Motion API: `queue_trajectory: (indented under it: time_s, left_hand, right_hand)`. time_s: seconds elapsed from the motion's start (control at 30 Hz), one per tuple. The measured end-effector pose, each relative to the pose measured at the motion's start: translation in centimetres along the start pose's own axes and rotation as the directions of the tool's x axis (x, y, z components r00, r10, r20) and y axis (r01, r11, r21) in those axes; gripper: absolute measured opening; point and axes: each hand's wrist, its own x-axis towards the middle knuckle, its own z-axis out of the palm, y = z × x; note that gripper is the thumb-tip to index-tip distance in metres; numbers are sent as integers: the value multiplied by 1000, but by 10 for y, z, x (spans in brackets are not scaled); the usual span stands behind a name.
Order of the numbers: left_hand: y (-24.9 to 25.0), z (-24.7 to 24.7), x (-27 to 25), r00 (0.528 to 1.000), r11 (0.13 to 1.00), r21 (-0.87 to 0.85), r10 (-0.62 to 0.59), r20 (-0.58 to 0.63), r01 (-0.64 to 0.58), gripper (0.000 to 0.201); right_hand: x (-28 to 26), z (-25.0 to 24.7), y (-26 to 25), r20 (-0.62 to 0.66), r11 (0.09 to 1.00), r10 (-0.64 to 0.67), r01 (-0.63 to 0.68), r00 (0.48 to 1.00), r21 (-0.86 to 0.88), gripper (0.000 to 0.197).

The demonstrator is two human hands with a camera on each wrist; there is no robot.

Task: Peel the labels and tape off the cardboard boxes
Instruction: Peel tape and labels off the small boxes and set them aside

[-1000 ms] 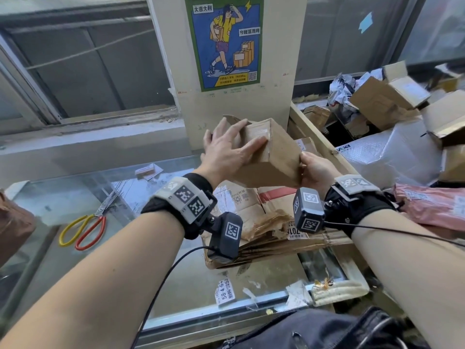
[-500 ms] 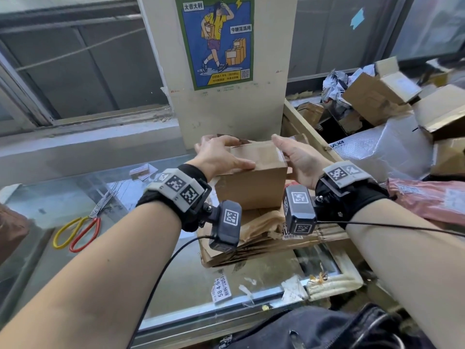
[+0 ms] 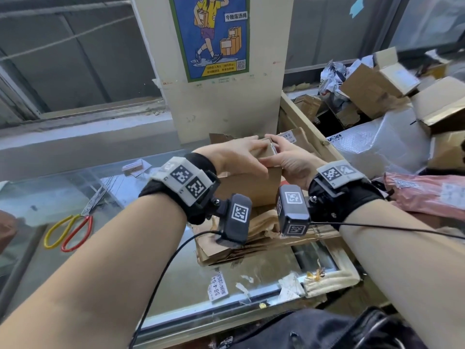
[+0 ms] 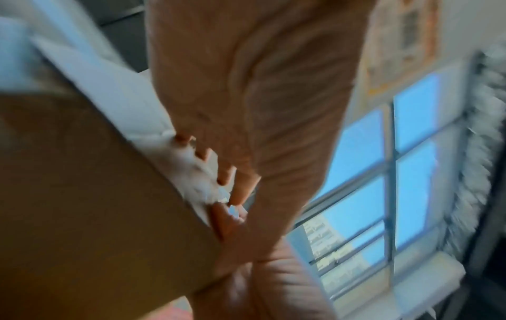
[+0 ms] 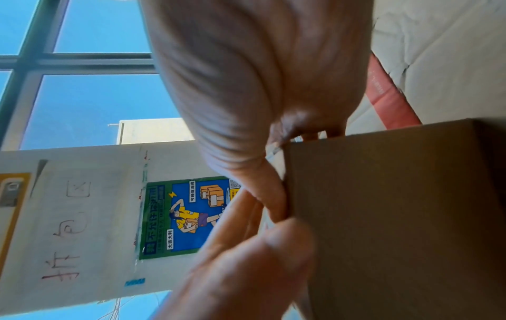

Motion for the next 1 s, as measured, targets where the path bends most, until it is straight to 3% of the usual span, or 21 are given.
queue_trajectory:
  time_s: [0.17,0.3,0.47,0.8,0.87,0.93,1.0]
  left_hand:
    - [-15,16,5,985,978,-205,-69,-159,36,94]
    - [-20,15,11,988,972,-233,-47,-147,12,89]
    - [-24,22,24,988,968,-252,-32,-151,-7,85]
    - [-39,29,39,985,952,-292,-133,-111,96,92]
    - [-39,28,39,986,948,-299,-141,-93,107,92]
    - [-39,25,39,987,947,-301,-143,-80,113,92]
    - [-40,24,38,987,948,-299,-142,-79,113,92]
  right_hand:
    - [-2,-1,7,11,996,5,-6,1000,86,77]
    - [-1,-4,8,91,996,30,-38,995,85,84]
    - [8,-7,8,13,995,64,-64,998,75,84]
    - [12,-11,8,56,998,63,-64,996,28,78]
    - [10,-12,2,62,995,69,-63,996,-80,70]
    - [10,-13,-8,10,938,0,4,1000,-348,51]
    - [11,-15,-19,-64,701,-189,89,980,-708,32]
